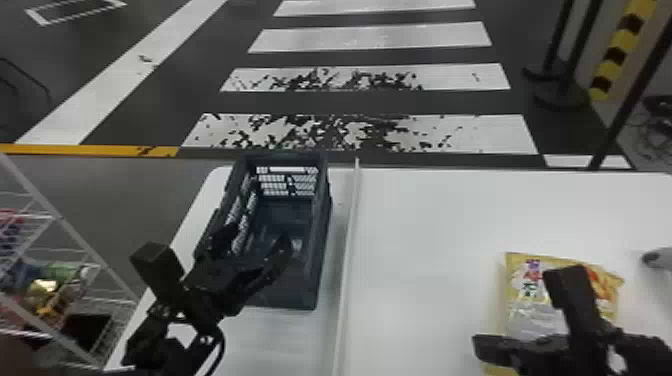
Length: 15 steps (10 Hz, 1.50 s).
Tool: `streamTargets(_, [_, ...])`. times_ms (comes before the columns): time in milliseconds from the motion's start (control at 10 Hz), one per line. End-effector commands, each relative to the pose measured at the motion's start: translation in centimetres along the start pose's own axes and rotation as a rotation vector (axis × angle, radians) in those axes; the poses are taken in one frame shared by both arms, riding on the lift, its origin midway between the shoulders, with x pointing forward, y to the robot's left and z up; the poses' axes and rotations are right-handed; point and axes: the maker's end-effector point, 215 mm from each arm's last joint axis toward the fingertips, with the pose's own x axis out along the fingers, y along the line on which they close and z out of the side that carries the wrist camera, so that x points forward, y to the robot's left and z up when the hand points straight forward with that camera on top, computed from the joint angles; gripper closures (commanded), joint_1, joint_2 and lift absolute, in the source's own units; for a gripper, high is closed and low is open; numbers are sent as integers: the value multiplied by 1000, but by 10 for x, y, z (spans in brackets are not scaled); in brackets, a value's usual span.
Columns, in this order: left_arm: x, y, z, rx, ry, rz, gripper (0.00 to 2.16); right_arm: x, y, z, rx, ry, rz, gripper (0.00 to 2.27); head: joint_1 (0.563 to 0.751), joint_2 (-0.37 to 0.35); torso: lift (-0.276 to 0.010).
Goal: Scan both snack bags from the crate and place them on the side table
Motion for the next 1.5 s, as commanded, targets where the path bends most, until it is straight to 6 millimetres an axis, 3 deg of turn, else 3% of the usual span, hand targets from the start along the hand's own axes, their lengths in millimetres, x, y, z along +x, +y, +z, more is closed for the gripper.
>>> streamTargets(0, [0,1,0,0,0,1,36,-2,-10,-2,-9,11,-18,2263,695,132,-95])
streamTargets(400, [-1,1,-2,-3,2,2,36,-7,-23,-1,-12,11,-35,2263,695,102,-95])
streamTargets(800, [-2,1,-2,-2,4,3,36,-11,0,14,-2,-28,18,2263,695,111,-95])
streamTargets(1100, [-3,1,-4,-3,7,3,36,-45,0,65,103,-196,98,2263,695,130,-95])
streamTargets(1400, [-2,1,-3,-2,4,2,36,-104,-51,117,222,-432,94,2263,695,85,-95])
